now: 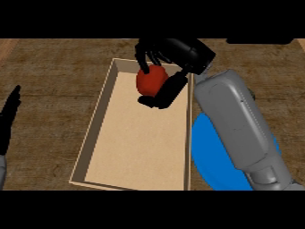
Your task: Pick the bell pepper from the plate and place it in the cardboard box
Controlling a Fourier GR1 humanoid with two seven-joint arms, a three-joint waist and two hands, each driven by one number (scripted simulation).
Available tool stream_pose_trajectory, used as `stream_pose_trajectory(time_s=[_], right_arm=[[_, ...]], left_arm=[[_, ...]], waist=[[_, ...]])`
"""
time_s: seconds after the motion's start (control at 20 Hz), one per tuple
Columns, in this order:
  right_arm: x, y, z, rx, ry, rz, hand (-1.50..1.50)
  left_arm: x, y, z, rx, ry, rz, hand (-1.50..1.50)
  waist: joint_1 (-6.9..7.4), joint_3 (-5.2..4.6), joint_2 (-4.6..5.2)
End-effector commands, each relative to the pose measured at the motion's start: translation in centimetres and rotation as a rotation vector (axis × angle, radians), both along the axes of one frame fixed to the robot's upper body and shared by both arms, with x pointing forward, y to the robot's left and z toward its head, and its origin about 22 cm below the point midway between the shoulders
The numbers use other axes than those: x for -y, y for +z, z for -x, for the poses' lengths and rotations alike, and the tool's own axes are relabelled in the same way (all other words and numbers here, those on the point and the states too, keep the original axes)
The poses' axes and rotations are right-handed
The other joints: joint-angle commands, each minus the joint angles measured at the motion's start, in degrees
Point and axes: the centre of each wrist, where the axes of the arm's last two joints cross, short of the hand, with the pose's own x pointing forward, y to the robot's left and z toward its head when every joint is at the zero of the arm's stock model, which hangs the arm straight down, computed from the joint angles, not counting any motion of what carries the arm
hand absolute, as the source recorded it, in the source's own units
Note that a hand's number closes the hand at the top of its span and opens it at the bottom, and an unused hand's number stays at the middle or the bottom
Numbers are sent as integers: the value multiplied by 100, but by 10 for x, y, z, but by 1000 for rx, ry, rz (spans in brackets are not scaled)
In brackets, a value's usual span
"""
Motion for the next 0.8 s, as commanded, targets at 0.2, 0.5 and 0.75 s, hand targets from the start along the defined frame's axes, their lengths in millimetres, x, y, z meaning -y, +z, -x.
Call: stream_pose_trajectory(time_s=[0.2,0.5,0.75], right_arm=[[-65,-7,-6,-62,-49,37,150],[-92,-27,-1,-43,-146,97,150],[-89,-81,11,-244,-169,139,-150]], left_arm=[[6,5,-1,4,-16,-2,0],[16,-7,-16,11,-33,18,0],[23,1,-19,23,-73,-2,0]], waist=[[151,0,28],[217,-6,60],[298,-5,72]])
